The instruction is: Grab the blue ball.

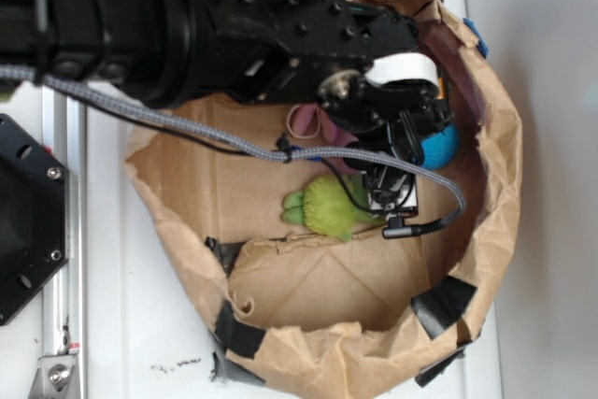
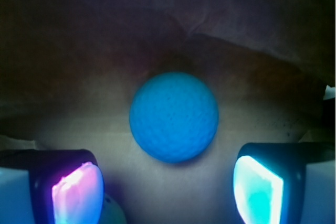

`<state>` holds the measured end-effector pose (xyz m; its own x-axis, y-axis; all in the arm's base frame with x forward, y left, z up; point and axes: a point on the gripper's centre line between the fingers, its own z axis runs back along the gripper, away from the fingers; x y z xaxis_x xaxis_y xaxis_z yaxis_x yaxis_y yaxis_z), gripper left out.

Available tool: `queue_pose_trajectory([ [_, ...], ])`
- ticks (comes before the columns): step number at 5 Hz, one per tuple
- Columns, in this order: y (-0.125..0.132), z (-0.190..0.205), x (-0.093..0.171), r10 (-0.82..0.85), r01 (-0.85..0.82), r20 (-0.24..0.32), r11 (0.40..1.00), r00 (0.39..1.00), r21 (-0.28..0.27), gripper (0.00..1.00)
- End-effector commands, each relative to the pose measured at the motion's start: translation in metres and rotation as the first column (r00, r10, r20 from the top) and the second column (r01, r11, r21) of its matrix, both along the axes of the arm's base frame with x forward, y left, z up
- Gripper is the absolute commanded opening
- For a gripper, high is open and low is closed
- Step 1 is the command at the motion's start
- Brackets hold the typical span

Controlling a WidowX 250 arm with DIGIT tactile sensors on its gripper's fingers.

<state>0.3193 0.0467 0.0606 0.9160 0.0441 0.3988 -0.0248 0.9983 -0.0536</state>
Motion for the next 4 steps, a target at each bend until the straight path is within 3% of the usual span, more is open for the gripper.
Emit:
queue_pose_trajectory([
  [1,0.005,0.009,0.016,0.001,-0.002,0.042,1.0,0.999,0.017,1.0],
  [2,0.006,0.014,0.027,-0.009,0.007,0.071,1.0,0.997,0.028,1.0],
  [4,0.014,0.003,0.03,-0.024,0.021,0.063,0.999,0.998,0.043,1.0],
])
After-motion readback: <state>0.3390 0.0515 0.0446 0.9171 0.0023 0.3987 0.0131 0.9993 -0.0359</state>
